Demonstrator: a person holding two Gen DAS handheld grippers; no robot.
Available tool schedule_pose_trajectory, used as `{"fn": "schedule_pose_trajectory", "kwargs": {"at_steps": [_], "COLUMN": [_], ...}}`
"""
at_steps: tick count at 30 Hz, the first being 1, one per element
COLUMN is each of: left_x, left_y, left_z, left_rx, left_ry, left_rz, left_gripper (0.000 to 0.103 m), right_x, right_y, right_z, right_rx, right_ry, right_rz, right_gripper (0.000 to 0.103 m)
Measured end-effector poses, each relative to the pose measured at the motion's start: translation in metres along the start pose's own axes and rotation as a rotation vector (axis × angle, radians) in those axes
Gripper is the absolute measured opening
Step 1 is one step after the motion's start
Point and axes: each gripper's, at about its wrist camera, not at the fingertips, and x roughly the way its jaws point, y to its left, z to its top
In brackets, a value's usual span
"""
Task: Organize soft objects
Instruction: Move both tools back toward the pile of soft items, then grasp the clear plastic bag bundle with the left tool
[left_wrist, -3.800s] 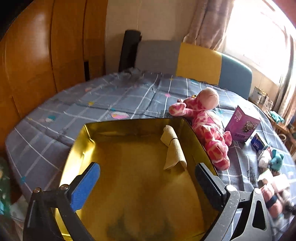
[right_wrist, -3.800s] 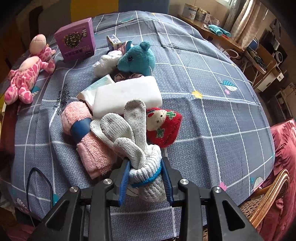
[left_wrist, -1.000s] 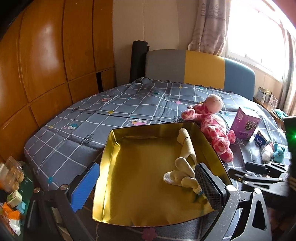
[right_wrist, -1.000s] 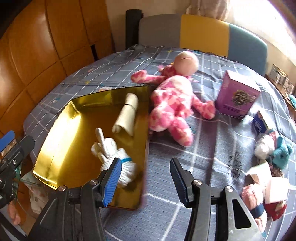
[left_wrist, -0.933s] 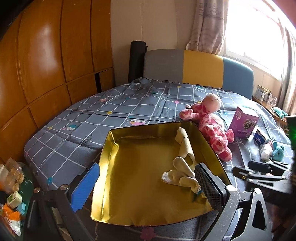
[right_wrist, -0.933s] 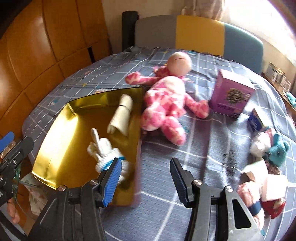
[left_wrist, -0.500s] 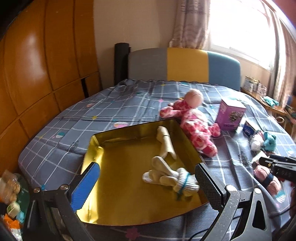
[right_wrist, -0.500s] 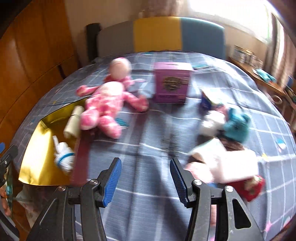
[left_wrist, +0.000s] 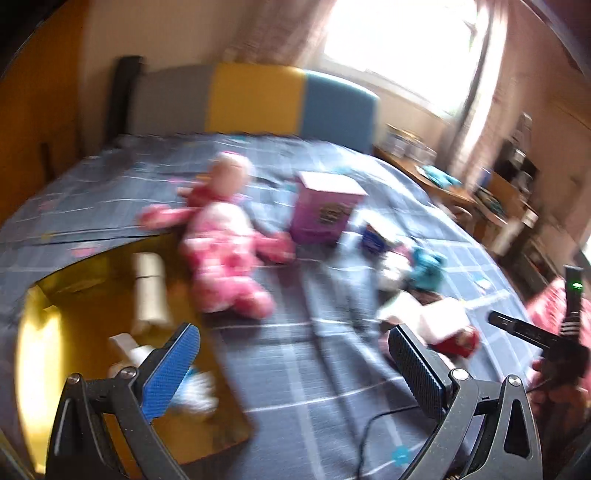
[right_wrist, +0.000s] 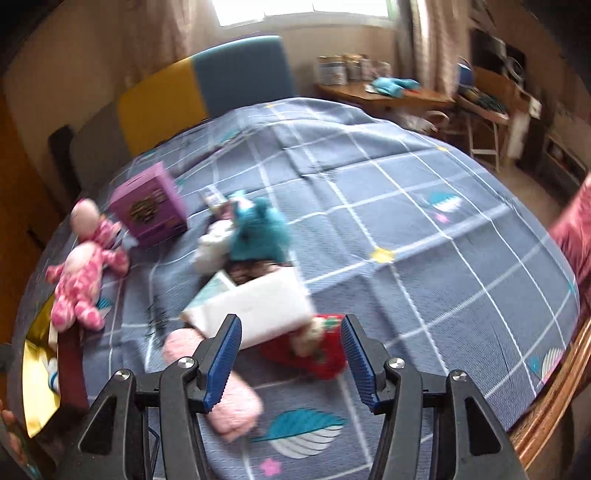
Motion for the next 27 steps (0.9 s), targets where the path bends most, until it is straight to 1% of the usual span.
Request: {"fn": "schedule_pose_trajectory", "kwargs": {"at_steps": [2, 5, 7, 9, 11, 13, 17, 18, 19, 20, 22, 23, 25, 27], "left_x": [0.019, 0.046, 0.065, 0.084, 0.102, 0.118, 0.158, 0.167, 0.177, 0.188, 0.203, 0.210, 0.224, 0.237], "left_y": [-0.014, -0.036, -0.049, -0.063, -0.074, -0.082, -0.097, -0.099, -0.102, -0.106, -0.113, -0.118, -0.126, -0.135], "left_z": [0.008, 0.020, 0.026, 0.033, 0.038, 0.043, 0.054, 0.056, 0.058, 0.060, 0.062, 0.063, 0.064, 0.064], "left_rx": [-0.006, 0.023, 0.030, 0.055, 0.089, 0.102, 0.141, 0.147, 0.152, 0.162, 0.181, 0.196, 0.220, 0.244], "left_ry": [0.042, 0.097, 0.129, 0.147, 0.154, 0.156, 0.194, 0.207, 0.219, 0.234, 0.255, 0.264, 0.271, 0.285], "left_rz": [-0.049, -0.079, -0.093, -0.074, -0.031, -0.034, -0.014, -0.006, -0.007, -0.017, -0.018, -0.024, -0.025, -0.031], "left_gripper": [0.103, 0.103, 0.103, 0.103, 0.103, 0.103, 0.102, 0.099, 0.093, 0.090, 0.081, 0.079, 0.072, 0.070], "right_x": [0.001, 0.005, 0.004, 0.005, 0.005, 0.004, 0.004, 0.004, 0.005, 0.006, 0.006, 0.007, 0.008, 0.008], "right_y": [-0.010, -0.020, -0.019, -0.019, -0.020, -0.023, -0.024, -0.024, -0.023, -0.023, -0.023, -0.023, -0.023, -0.023], "right_z": [0.001, 0.002, 0.003, 0.003, 0.002, 0.002, 0.001, 0.001, 0.001, 0.001, 0.001, 0.001, 0.001, 0.001], "right_rx": [0.027, 0.060, 0.065, 0.070, 0.083, 0.099, 0.109, 0.108, 0.108, 0.108, 0.107, 0.106, 0.107, 0.111], "right_ry": [-0.003, 0.005, -0.013, -0.011, -0.012, -0.019, -0.024, -0.023, -0.020, -0.017, -0.013, -0.011, -0.008, -0.006], "right_rz": [0.009, 0.047, 0.070, 0.094, 0.132, 0.144, 0.168, 0.179, 0.185, 0.188, 0.198, 0.203, 0.211, 0.221], "right_gripper": [0.057, 0.057, 0.057, 0.057, 0.057, 0.058, 0.058, 0.059, 0.059, 0.059, 0.059, 0.059, 0.059, 0.059]}}
